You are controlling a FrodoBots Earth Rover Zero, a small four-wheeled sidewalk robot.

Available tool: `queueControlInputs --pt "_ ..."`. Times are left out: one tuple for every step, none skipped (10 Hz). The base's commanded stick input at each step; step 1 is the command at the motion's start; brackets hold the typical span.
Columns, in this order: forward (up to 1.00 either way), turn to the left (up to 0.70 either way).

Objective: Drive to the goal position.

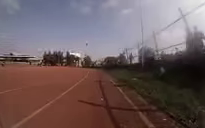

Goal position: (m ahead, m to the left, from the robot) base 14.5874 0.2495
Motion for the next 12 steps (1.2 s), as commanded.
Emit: queueControlInputs --pt "0.5 0.0" --pt "0.5 0.0" --pt "0.5 0.0" --pt "0.5 0.0" --pt "0.5 0.0" --pt "0.5 0.0" --pt "0.5 0.0" --pt "0.5 0.0" --pt "0.5 0.0" --pt "0.5 0.0" --pt "0.5 0.0" --pt "0.5 0.0"
